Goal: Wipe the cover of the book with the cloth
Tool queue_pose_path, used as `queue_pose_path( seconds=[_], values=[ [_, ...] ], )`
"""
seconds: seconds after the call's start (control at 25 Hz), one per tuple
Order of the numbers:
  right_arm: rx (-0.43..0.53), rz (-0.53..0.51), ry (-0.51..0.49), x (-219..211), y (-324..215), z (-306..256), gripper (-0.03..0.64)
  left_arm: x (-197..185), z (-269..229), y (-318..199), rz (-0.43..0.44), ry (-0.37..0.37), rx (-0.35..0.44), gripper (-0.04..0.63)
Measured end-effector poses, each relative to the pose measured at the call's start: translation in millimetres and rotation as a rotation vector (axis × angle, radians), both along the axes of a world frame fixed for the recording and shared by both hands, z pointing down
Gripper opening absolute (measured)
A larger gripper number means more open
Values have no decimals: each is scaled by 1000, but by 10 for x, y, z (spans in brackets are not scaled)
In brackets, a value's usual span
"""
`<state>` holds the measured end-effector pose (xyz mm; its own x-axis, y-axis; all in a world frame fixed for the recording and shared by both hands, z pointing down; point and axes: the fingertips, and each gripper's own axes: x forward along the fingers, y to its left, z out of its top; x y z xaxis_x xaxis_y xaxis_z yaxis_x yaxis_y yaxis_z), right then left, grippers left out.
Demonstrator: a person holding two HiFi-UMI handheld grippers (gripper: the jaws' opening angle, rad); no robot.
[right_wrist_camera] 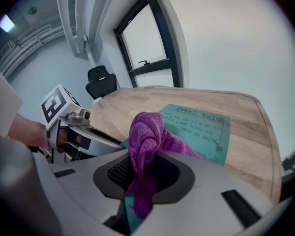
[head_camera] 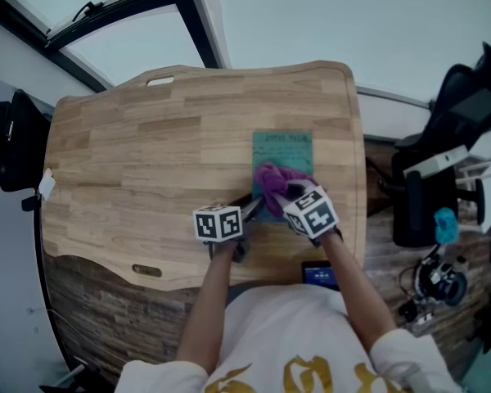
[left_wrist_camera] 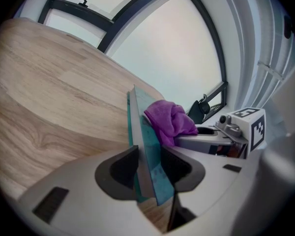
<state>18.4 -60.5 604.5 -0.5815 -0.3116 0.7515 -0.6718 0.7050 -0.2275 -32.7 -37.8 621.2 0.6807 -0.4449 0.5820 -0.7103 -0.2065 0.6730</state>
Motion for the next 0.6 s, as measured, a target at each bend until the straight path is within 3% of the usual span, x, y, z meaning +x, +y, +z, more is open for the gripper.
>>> queue_pose_path(
  seconds=[0.6],
  values=[
    [-21, -4, -6, 54, 228, 9, 74, 0, 3, -3, -2, -5, 5, 146]
  ],
)
